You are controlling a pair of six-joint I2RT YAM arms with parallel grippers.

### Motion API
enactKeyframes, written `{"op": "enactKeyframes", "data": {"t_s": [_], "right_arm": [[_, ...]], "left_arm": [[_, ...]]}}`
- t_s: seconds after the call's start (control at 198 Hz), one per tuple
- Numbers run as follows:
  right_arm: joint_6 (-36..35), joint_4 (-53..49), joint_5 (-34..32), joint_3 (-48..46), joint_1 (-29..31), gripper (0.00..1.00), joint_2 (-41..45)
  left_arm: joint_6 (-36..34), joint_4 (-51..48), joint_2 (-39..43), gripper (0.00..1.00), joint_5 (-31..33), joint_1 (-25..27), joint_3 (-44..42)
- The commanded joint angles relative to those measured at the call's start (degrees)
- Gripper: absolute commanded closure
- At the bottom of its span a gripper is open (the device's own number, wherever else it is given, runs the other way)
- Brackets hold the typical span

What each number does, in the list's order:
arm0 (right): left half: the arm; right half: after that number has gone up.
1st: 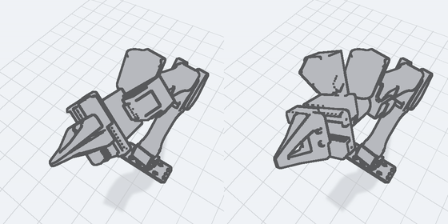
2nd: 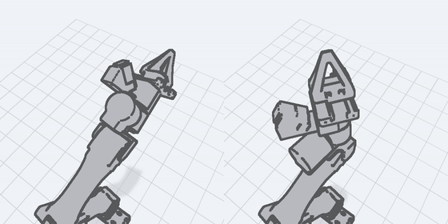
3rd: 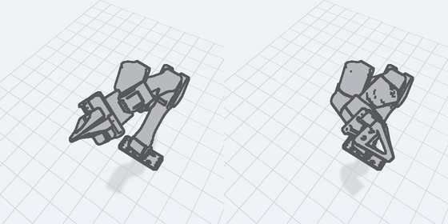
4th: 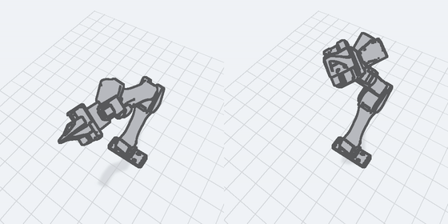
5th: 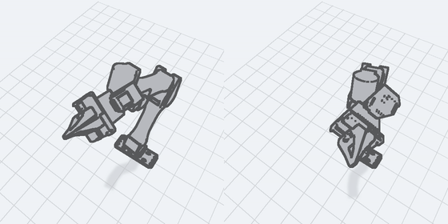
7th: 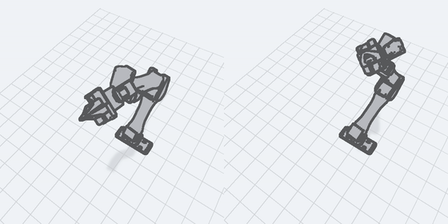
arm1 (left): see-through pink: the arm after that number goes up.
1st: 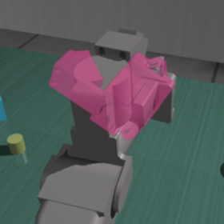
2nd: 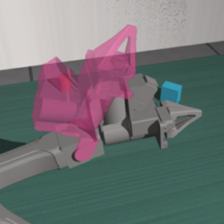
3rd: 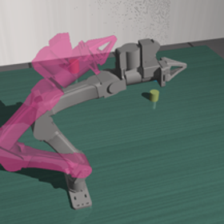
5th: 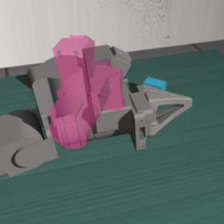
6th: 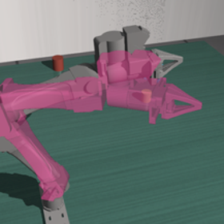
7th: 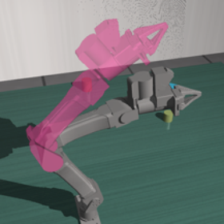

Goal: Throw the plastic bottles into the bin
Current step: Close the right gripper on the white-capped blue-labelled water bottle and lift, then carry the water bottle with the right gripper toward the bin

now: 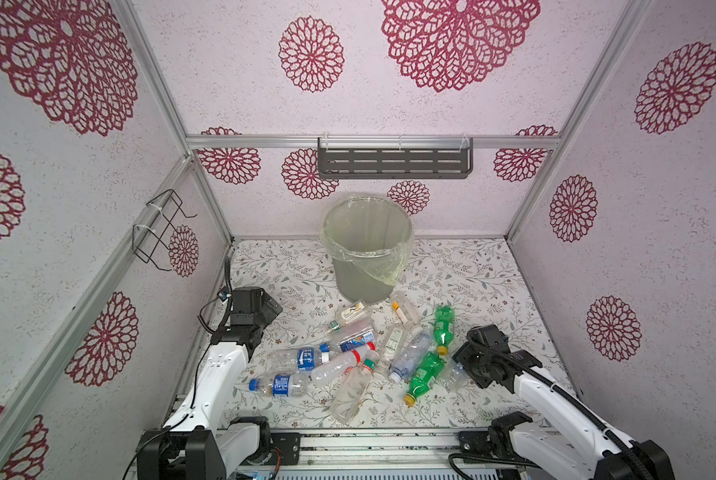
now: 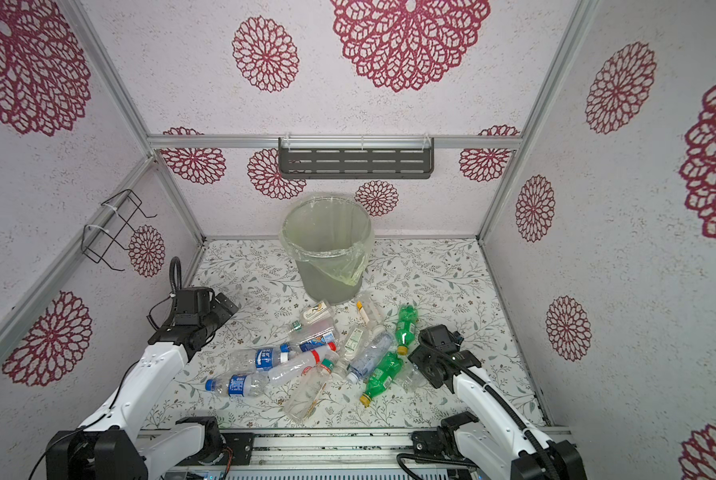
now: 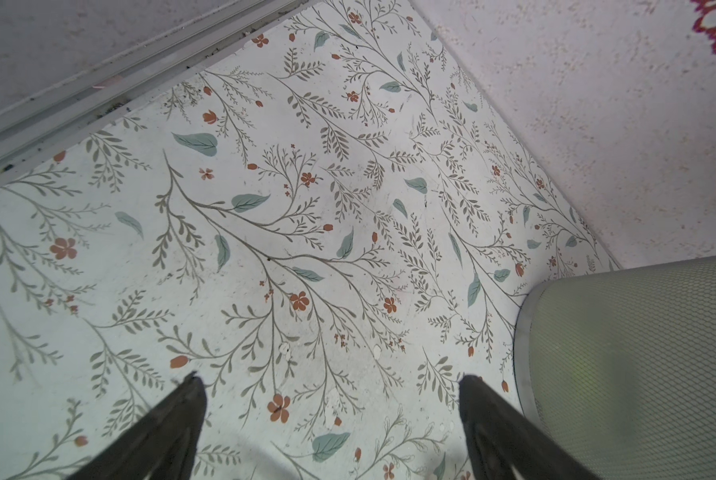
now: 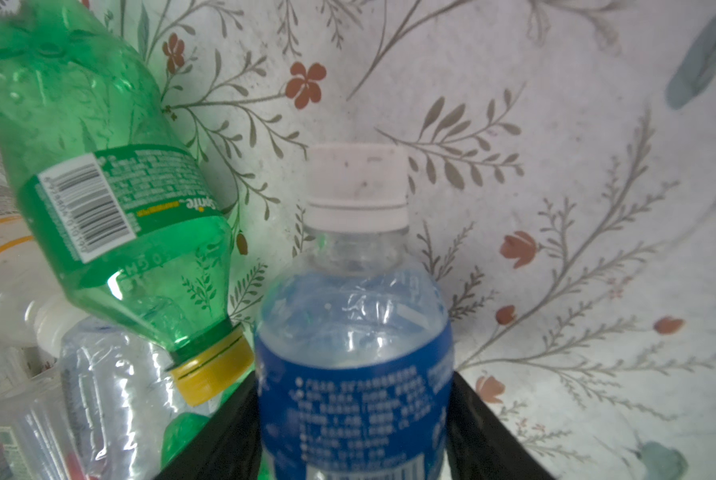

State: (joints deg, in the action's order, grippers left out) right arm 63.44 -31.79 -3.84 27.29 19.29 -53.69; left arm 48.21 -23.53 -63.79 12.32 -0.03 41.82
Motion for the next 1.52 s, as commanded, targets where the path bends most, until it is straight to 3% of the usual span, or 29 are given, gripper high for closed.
{"op": "enactKeyframes", "data": {"t_s": [0.0, 0.566, 1.081, 1.511], "right_arm": [[-2.65, -4.39, -4.53, 4.31, 0.05, 0.34, 0.24], [-9.16, -8.58, -9.09, 12.48, -1.51, 0.36, 5.88], [-11.51, 0.66, -4.48, 15.99, -1.62, 0.39, 7.72], [-12.91, 14.10, 3.43, 18.94, -1.63, 0.41, 6.36]], "left_arm": [[0.49, -0.71, 0.34, 0.03, 0.43, 0.21, 1.95], [1.10, -1.57, 2.09, 0.03, 0.13, 0.12, 1.33], [1.14, -4.31, 3.84, 0.03, -0.09, 0.12, 1.59], [0.31, -6.29, 5.52, 0.03, 0.88, -0.26, 2.02]]}}
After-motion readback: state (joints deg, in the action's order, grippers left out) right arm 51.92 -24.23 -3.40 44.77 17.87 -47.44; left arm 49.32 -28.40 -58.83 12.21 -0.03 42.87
